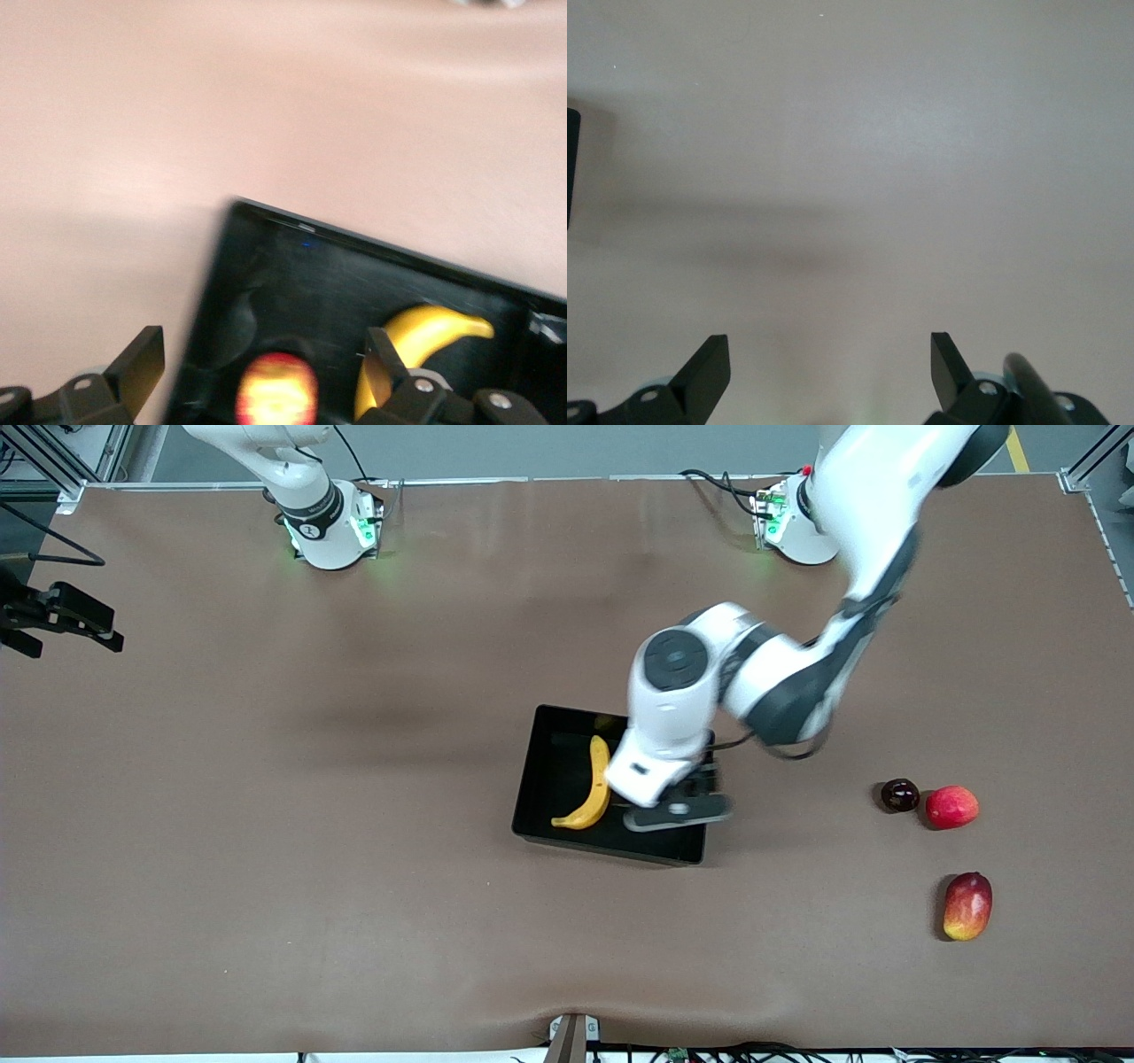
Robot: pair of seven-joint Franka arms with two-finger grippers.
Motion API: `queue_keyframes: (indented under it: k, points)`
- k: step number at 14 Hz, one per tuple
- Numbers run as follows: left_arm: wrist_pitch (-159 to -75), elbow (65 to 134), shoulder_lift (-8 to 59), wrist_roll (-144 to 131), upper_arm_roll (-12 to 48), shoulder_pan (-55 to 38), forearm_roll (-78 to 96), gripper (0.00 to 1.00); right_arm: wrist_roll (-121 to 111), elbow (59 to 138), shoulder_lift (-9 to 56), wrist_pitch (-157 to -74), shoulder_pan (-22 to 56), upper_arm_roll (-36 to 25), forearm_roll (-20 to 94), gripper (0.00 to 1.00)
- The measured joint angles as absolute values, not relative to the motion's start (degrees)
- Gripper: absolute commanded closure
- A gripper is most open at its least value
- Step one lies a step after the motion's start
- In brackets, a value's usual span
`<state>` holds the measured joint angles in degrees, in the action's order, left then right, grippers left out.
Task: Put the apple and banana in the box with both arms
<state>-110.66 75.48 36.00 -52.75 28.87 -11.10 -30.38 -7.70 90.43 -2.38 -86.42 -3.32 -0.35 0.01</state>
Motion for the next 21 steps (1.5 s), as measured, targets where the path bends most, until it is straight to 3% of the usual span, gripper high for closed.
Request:
queue_keyframes:
  k: [12, 17, 21]
  points:
    - [-95.8, 76.3, 14.8, -21.1, 28.4, 8.3, -14.4, 0.0, -7.7, 90.5, -2.4, -86.4, -3.6, -0.4, 0.0, 0.0]
    - [-88.8, 78.9, 6.7, -6.0, 10.5, 0.9, -4.5, 0.0, -4.7, 90.5, -2.4, -86.4, -3.7, -0.4, 0.0, 0.0]
    - [-88.6, 85.1, 0.9, -3.8, 8.1, 0.6, -3.2, 0.0, -4.2, 90.5, -2.4, -86.4, -3.7, -0.4, 0.0, 0.0]
